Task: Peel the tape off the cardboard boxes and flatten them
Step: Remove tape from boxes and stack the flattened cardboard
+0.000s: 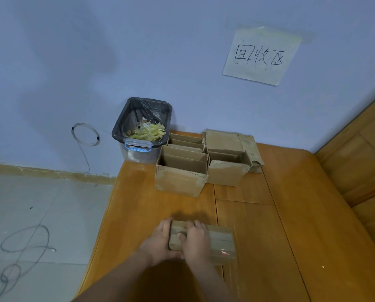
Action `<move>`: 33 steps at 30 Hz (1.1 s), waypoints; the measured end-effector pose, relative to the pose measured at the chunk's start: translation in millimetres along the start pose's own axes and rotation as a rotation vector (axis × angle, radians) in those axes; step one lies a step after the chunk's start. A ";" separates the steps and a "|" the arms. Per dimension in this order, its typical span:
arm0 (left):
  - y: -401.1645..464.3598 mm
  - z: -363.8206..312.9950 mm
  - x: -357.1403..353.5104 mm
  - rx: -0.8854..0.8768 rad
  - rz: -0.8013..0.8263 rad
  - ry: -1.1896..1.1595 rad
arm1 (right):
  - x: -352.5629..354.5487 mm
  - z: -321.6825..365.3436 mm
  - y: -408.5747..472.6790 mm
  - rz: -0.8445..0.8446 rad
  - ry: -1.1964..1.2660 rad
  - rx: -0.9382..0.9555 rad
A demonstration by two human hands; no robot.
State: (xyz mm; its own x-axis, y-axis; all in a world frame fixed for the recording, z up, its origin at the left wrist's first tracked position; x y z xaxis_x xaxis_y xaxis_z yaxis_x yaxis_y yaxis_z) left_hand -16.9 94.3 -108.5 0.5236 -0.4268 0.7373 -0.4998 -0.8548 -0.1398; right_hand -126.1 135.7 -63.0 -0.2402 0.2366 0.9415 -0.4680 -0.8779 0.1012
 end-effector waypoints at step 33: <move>-1.4 2.4 -2.7 -0.027 0.009 0.042 | 11.8 -25.3 -6.2 -0.018 0.200 -0.176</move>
State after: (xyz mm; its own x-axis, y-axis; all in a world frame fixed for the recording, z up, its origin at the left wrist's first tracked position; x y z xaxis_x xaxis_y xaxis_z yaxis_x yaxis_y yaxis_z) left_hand -15.9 95.9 -111.9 0.4897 -0.4215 0.7632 -0.5234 -0.8422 -0.1293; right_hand -147.6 154.5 -60.7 -0.3856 0.3446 0.8559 -0.6100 -0.7912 0.0437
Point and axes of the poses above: each hand's wrist, its own y-axis towards the middle knuckle, its own x-axis out of the back of the hand, z = x × y, the point moved 5 cm from there along y, towards the middle knuckle, and after that the axes turned 14 degrees about -z, right-handed, at the moved point
